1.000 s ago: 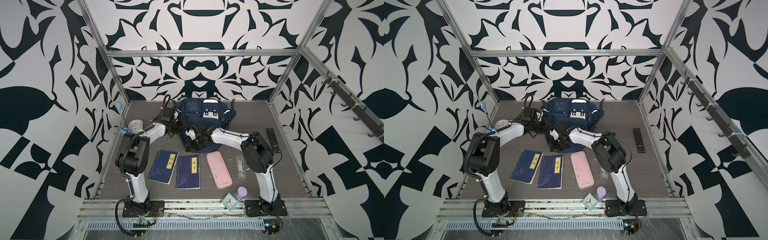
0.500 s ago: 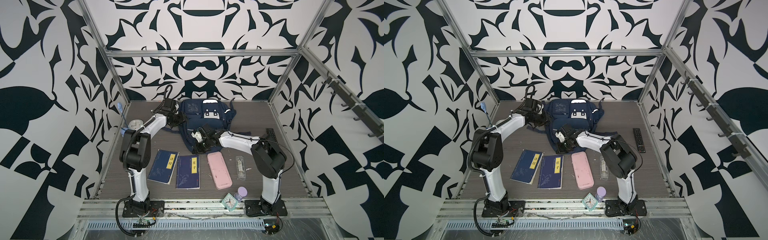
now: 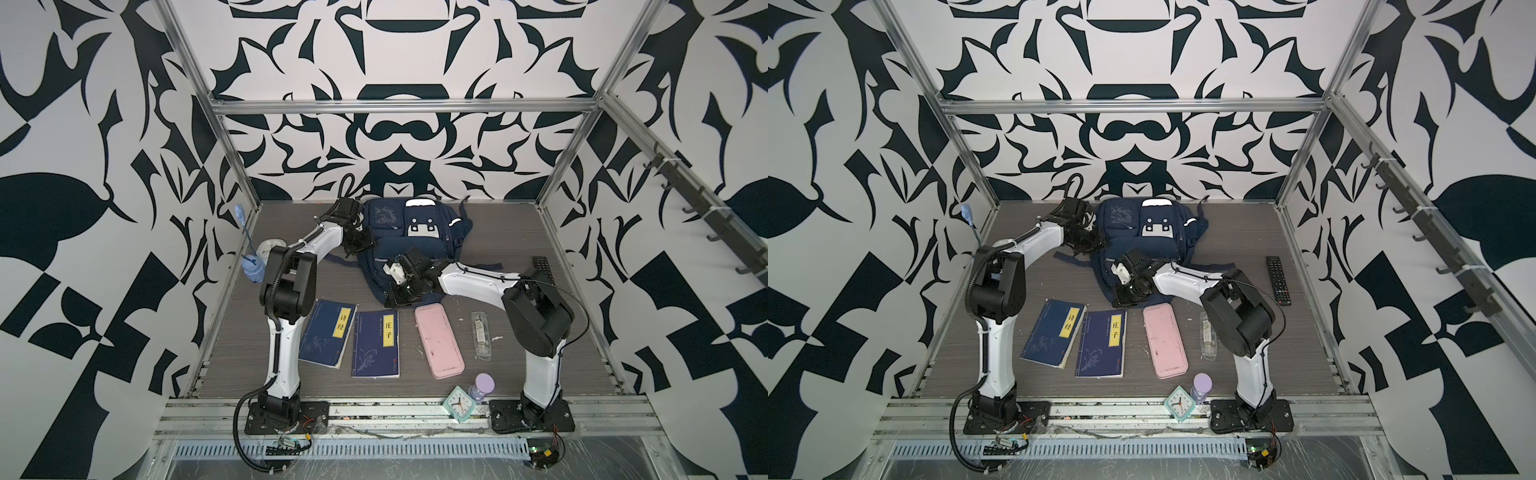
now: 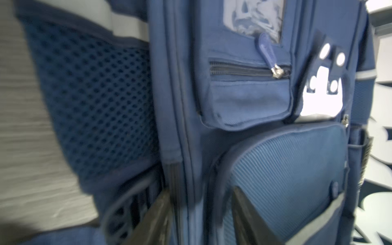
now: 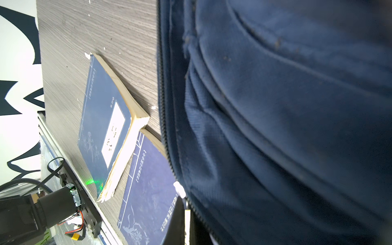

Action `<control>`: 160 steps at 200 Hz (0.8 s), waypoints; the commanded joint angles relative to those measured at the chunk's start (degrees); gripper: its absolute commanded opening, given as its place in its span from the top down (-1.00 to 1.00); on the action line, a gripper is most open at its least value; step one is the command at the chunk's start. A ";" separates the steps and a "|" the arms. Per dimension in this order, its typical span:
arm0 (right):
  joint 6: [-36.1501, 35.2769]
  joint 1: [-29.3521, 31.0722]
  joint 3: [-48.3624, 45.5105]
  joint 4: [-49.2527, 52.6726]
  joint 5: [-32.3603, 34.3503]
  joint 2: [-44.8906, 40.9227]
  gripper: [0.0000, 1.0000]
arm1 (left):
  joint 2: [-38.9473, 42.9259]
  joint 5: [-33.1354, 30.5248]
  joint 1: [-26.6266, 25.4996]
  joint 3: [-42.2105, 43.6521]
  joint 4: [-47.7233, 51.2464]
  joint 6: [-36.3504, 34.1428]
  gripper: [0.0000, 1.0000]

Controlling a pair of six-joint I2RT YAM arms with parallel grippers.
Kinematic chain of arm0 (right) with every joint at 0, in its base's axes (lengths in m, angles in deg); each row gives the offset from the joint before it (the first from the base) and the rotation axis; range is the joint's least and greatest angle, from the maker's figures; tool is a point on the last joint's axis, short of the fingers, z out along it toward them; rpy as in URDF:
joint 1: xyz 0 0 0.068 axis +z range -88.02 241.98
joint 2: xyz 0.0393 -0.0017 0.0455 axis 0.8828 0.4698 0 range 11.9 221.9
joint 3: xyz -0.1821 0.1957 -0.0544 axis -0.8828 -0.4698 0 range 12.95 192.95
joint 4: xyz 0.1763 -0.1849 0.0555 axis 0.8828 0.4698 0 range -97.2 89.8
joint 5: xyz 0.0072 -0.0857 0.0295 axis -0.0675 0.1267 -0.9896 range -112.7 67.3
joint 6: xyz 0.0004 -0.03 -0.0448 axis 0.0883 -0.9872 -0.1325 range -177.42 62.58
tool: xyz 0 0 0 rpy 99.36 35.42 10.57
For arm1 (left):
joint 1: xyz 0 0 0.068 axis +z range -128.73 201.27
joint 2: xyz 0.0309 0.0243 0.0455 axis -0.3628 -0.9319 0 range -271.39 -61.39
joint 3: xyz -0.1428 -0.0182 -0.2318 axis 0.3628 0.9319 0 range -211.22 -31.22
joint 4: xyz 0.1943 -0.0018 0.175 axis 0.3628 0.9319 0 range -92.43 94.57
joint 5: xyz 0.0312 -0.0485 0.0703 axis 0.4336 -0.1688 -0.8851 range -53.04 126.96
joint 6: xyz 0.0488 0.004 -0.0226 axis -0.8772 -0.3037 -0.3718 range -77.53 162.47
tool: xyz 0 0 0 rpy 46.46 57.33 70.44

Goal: Pack the student bag

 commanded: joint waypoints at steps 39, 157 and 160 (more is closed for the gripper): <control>-2.71 -1.95 4.23 3.95 2.43 0.51 1.00 | 5.87 5.87 4.91 14.55 -14.95 9.63 1.00; -4.32 -2.49 8.53 8.97 0.33 -0.42 1.00 | 18.53 0.84 5.79 33.30 -40.80 32.53 1.00; -4.10 -2.37 8.66 8.80 0.06 -0.31 1.00 | 18.62 0.67 5.72 33.41 -40.90 32.72 1.00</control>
